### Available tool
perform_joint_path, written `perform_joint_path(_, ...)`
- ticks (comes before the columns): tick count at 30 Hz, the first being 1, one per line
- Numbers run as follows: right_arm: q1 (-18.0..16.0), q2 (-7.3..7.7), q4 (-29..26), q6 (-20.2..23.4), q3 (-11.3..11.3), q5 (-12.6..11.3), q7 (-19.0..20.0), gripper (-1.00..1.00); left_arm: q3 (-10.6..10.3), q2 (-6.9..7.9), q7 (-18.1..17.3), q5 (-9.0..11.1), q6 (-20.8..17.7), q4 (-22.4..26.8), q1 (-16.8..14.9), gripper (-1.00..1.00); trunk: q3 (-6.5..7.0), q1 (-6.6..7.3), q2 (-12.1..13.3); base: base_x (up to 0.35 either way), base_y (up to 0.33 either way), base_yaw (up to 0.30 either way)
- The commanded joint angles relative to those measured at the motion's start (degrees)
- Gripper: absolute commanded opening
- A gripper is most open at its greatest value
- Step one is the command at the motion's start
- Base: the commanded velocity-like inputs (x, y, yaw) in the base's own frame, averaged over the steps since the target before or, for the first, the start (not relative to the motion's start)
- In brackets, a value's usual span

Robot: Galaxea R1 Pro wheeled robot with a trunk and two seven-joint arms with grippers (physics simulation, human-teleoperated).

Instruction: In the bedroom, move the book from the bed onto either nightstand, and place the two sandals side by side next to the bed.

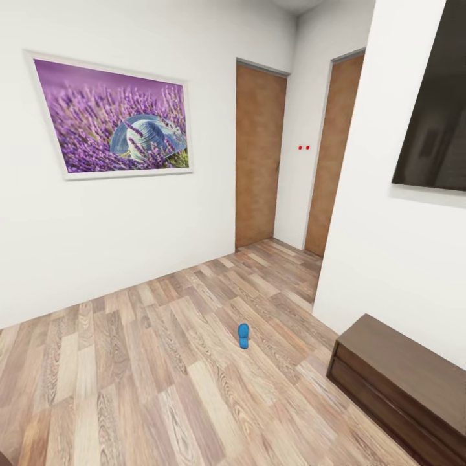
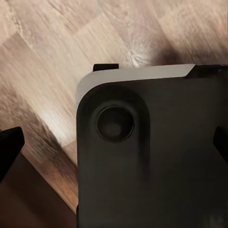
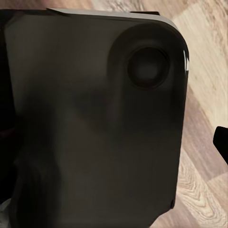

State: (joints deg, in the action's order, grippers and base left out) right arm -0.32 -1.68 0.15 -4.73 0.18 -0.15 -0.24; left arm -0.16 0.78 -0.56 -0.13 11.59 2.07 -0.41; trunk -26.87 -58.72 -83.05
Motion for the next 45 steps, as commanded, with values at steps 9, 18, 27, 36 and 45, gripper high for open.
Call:
perform_joint_path(9, -0.03, -0.19, 0.07, -0.20, -0.01, -0.02, -0.02, 1.00, -0.01, 0.01, -0.06, -0.04, 0.19, -0.05, -0.03, 1.00, -0.06, -0.01, -0.03, 0.078, 0.079, -0.023)
perform_joint_path(18, -0.03, -0.17, 0.10, -0.20, -0.01, -0.02, -0.02, 1.00, -0.01, 0.01, -0.06, -0.03, 0.19, -0.05, -0.03, 1.00, -0.06, -0.01, -0.03, 0.014, 0.107, -0.176)
perform_joint_path(27, -0.03, -0.23, 0.11, -0.20, -0.01, -0.02, -0.03, 1.00, -0.01, 0.01, -0.06, -0.04, 0.19, -0.05, -0.03, 1.00, -0.06, -0.01, -0.03, 0.002, 0.035, -0.099)
perform_joint_path(36, -0.03, -0.24, 0.11, -0.20, -0.01, -0.02, -0.03, 1.00, -0.01, 0.01, -0.06, -0.03, 0.19, -0.05, -0.03, 1.00, -0.06, -0.01, -0.03, 0.000, 0.069, -0.030)
perform_joint_path(45, -0.03, -0.21, 0.11, -0.20, -0.01, -0.02, -0.03, 1.00, -0.01, 0.01, -0.06, -0.02, 0.19, -0.05, -0.03, 1.00, -0.06, -0.01, -0.03, 0.000, 0.028, -0.146)
